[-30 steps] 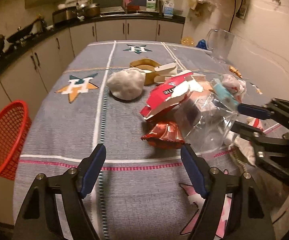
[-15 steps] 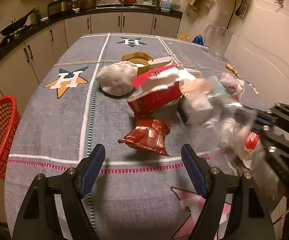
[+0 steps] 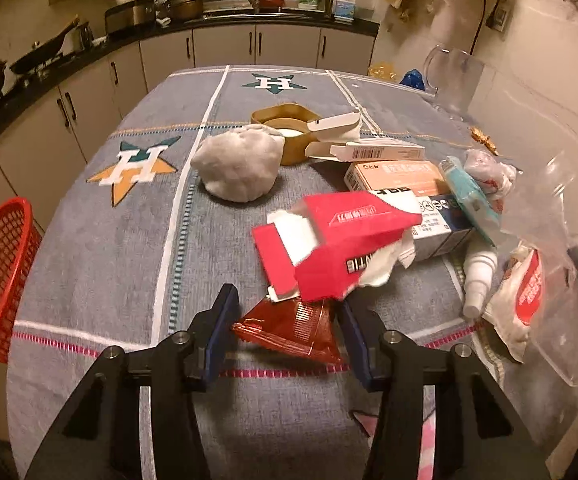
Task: Collect trash
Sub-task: 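Grasp the clear plastic container with right tool while left tool grasps red-brown snack bag, then carry both held items over the red wastebasket and open both tools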
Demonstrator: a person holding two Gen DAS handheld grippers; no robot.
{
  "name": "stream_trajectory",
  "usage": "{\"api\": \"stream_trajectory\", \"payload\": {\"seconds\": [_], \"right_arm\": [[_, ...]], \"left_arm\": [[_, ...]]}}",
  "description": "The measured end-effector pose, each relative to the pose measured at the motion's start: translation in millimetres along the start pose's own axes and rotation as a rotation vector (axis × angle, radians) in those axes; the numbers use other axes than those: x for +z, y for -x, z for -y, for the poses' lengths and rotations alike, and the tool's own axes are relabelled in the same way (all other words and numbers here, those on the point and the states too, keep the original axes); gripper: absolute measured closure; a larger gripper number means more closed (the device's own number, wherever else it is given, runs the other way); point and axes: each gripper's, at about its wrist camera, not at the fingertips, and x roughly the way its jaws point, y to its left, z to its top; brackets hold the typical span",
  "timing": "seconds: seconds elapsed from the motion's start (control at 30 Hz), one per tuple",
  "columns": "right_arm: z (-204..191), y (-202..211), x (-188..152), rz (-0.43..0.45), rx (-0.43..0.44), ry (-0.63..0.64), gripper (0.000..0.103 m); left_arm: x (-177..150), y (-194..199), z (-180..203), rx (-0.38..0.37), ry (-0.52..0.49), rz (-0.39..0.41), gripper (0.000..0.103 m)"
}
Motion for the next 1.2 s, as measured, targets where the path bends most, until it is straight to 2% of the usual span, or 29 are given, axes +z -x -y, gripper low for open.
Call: {"api": "stream_trajectory", "payload": {"seconds": [0.27,0.47,0.6,0.87,1.2], "right_arm": [[-4.4,4.9,1.1,-0.001,0.039,-0.025,0.097],[-14.1,-1.8,6.1,-0.012,0.077,-0.034,0.097],[-28.4,-9.1,14.3,-0.023,0.107,-0.027,0.097],[-69.5,-37.3,40.5,-0.063,0.176,0.025,0.097],[-149.4,-103.6,87.1,-0.151,0.252,0.109,0.097]], "left_arm": [[-22.2,39.5,-10.1,-0.047,0.0,0.029,0.056],[-27.0,71.3,-28.2,-0.032,0.03,0.095,0.056],[-26.6,83.6,-43.6,-0.001,0.055,0.131,0.056],[-24.7,108.1,-88.3,0.108,0.109,0.216,0.056],[-28.6,123.1,-186.7,0.263,0.253,0.263,0.056]]}}
